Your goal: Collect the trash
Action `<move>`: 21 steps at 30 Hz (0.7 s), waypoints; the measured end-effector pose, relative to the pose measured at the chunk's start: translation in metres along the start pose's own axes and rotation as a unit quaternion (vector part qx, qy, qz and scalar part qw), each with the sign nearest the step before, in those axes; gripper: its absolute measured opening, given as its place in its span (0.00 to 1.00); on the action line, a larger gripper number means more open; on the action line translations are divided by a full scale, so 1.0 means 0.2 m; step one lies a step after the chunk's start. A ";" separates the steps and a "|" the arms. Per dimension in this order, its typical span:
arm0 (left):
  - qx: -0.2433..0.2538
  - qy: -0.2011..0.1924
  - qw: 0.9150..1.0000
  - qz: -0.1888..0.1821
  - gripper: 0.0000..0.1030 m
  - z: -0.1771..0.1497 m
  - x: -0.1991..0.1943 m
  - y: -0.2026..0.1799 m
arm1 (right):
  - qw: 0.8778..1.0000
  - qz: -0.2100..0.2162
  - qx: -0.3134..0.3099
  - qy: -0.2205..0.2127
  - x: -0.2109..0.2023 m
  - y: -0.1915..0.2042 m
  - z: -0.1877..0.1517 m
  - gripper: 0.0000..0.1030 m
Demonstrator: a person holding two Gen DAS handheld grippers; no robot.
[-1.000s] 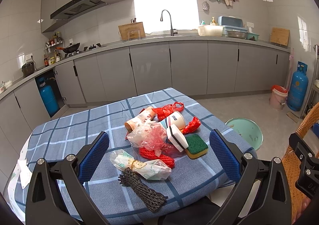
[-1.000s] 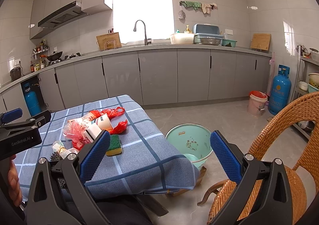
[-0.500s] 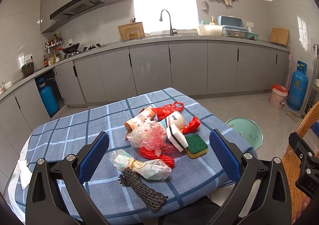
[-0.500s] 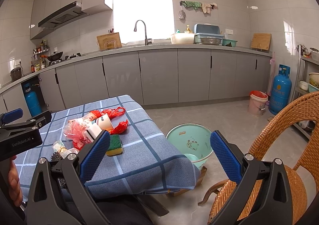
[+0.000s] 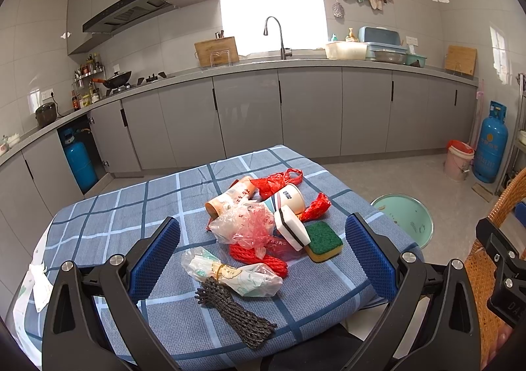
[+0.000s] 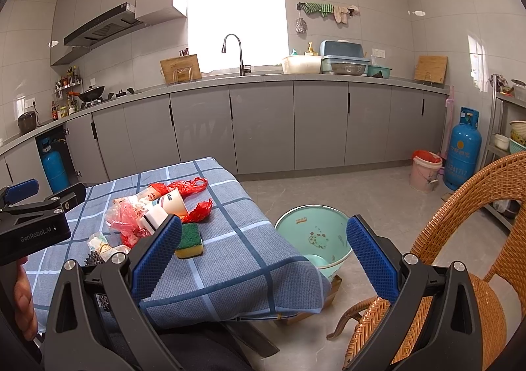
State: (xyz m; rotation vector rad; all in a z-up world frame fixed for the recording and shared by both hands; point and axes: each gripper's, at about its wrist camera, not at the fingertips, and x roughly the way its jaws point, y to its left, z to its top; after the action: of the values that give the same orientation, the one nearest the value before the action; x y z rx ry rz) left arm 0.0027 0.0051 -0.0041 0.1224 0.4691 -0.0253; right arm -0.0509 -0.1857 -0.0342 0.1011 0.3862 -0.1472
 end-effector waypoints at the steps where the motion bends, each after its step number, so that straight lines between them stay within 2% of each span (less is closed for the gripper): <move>1: -0.001 0.000 1.000 0.000 0.96 0.00 0.00 0.00 | 1.000 0.000 0.000 0.000 0.00 0.00 0.00 0.96; 21: -0.001 0.001 1.000 -0.002 0.96 0.00 0.00 0.00 | 1.000 0.005 -0.001 0.005 0.00 -0.02 0.00 0.96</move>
State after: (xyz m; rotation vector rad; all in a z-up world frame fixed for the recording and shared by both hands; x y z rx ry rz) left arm 0.0029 0.0057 -0.0049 0.1196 0.4709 -0.0283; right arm -0.0505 -0.1891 -0.0345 0.1019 0.3953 -0.1359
